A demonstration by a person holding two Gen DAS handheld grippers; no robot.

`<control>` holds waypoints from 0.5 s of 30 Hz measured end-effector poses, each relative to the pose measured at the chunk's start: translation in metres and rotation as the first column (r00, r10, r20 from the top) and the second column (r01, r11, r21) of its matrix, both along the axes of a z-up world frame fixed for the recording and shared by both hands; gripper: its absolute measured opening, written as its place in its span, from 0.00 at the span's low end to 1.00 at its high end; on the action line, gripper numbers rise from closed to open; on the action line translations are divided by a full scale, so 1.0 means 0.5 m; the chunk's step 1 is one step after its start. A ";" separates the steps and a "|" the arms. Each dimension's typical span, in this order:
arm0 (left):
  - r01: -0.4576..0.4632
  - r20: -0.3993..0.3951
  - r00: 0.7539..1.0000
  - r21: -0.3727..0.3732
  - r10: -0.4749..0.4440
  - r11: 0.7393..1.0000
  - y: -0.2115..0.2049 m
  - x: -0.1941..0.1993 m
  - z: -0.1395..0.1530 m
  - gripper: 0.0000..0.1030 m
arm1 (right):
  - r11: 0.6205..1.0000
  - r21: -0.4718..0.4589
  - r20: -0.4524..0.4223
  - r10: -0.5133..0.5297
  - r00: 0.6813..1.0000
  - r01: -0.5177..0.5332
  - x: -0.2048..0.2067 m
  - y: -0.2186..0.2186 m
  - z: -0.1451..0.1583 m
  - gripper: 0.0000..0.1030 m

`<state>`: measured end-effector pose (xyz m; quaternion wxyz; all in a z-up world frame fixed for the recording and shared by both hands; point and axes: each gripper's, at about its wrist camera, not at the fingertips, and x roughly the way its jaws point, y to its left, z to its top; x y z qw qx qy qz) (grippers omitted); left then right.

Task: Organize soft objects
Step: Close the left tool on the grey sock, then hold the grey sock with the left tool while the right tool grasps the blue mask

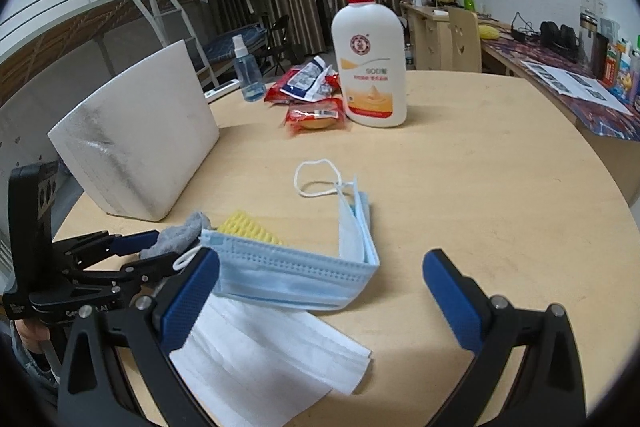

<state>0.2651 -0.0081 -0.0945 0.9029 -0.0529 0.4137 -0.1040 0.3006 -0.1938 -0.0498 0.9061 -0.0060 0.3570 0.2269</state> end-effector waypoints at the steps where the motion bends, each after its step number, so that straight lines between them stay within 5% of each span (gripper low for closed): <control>1: 0.000 0.002 1.000 0.000 0.000 1.000 0.000 -0.001 0.000 0.51 | 1.000 0.000 -0.002 0.004 1.000 -0.004 0.001 0.001 0.000 1.00; 6: 0.001 -0.009 1.000 -0.008 -0.001 1.000 0.002 0.002 -0.003 0.35 | 0.999 -0.029 0.002 0.022 1.000 -0.022 0.005 0.010 -0.001 0.97; 13: 0.032 -0.011 0.999 0.018 -0.032 0.999 -0.009 -0.002 -0.004 0.22 | 0.999 -0.022 -0.032 0.045 0.998 -0.045 0.015 0.009 -0.013 0.63; 15: 0.032 -0.009 0.999 0.010 -0.032 0.999 -0.007 -0.003 -0.004 0.22 | 0.999 -0.010 -0.041 0.048 0.998 -0.049 0.014 0.005 -0.014 0.46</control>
